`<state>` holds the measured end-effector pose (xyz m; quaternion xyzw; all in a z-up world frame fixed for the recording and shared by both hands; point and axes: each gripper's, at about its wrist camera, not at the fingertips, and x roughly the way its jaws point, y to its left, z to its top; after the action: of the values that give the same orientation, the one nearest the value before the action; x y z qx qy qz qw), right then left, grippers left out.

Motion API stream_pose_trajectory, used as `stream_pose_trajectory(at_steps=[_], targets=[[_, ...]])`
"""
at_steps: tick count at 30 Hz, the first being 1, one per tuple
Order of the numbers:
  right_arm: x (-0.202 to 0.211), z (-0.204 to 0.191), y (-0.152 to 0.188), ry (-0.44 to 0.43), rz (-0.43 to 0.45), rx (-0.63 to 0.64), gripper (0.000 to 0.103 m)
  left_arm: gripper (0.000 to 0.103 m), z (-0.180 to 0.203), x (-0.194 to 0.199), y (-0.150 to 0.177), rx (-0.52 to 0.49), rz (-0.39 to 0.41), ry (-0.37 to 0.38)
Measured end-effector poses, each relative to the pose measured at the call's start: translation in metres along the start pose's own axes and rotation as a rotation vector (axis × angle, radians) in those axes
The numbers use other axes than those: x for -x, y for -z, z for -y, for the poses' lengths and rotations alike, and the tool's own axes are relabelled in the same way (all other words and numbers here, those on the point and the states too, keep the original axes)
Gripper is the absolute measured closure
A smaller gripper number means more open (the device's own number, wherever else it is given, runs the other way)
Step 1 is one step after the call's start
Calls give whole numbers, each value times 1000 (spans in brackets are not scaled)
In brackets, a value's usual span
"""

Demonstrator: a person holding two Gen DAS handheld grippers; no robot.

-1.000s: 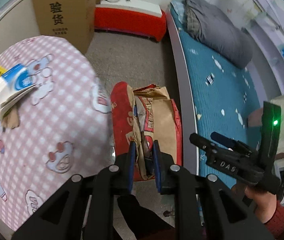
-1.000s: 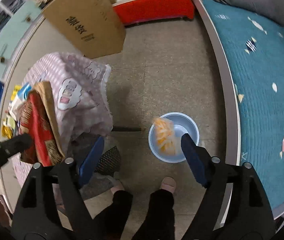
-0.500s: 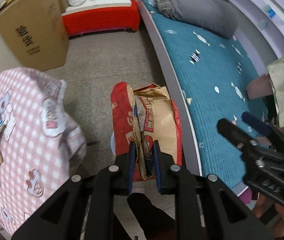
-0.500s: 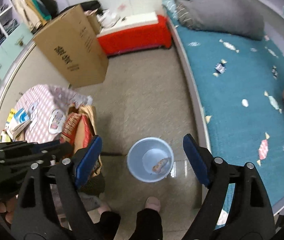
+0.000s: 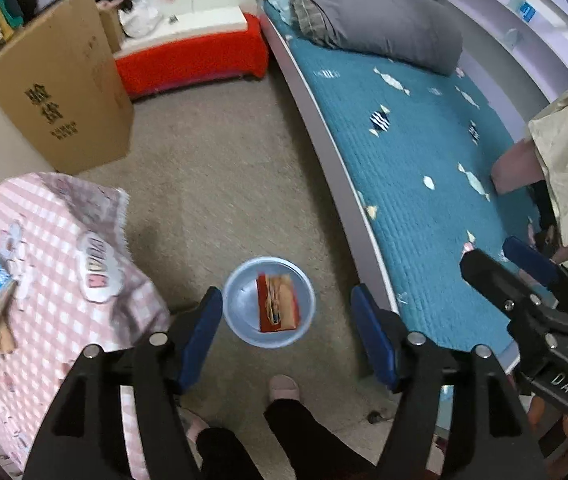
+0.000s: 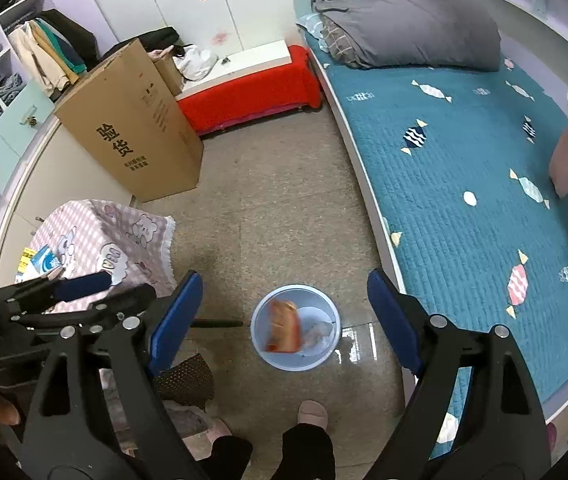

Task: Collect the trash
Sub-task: 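Carry both items to the blue bucket and open both grippers to drop them, then move both tools back over the table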

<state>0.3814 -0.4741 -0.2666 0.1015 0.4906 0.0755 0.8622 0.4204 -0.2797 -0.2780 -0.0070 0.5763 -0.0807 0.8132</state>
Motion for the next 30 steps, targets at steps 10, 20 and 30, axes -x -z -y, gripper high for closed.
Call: stream_pose_trajectory(at_steps=[10,20,30], targets=[[5,-70,-6,-101,8,94,20,29,-51,67,18,82,130,-115],[-7,-211,6,-203,-10,221,20,29,-199,123,76,267,175,-165],[-46,-360,42,-240,-54,348,20,29,-369,141,151,475,142,-226]])
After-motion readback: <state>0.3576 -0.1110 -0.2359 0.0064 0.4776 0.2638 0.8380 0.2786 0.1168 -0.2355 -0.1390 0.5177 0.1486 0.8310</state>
